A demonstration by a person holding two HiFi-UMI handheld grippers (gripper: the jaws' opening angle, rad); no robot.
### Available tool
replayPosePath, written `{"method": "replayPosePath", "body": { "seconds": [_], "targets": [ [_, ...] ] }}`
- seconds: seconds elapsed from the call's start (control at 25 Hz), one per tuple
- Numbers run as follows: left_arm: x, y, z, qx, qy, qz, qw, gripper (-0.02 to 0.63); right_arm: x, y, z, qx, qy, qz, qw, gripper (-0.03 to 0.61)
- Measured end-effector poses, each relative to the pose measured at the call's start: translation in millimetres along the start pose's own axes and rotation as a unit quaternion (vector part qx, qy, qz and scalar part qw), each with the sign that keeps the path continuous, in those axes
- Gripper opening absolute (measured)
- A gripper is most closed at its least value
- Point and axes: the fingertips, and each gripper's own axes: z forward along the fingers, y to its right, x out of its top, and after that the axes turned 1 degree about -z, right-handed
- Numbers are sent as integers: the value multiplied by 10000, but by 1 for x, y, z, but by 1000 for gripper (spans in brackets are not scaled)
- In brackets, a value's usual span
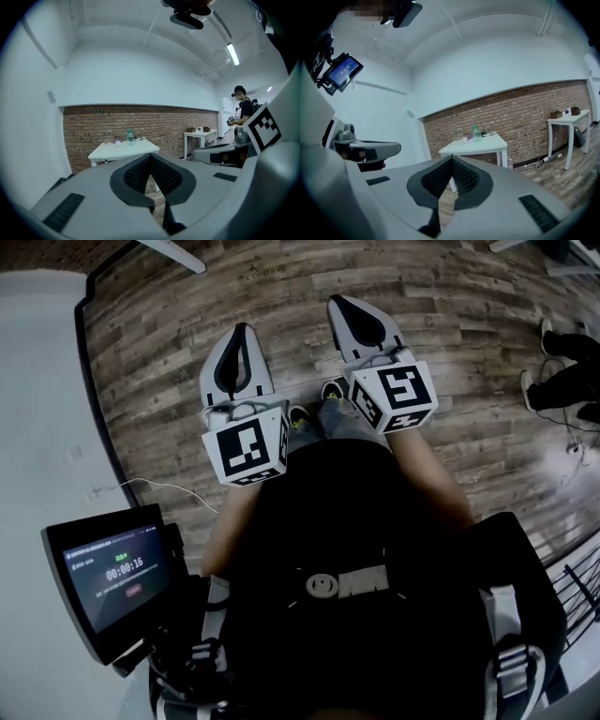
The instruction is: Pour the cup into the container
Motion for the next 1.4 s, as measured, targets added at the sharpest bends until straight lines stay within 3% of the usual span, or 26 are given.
{"method": "replayPosePath", "body": {
  "seconds": [0.2,0.48,1.12,1.4],
  "targets": [
    [16,24,26,-27,-57,164,9998,3,15,41,2,-78,70,152,9998,-5],
    [3,28,88,117,-293,129,9994,3,8,86,50,118,-75,258,9996,-5],
    [9,-82,123,-11,-21,-74,10000,3,27,26,148,81,-240,-77,9997,-5],
    [17,-81,143,-157,-21,-157,9998,3,27,38,155,-50,-230,10,9997,-5]
  ]
}}
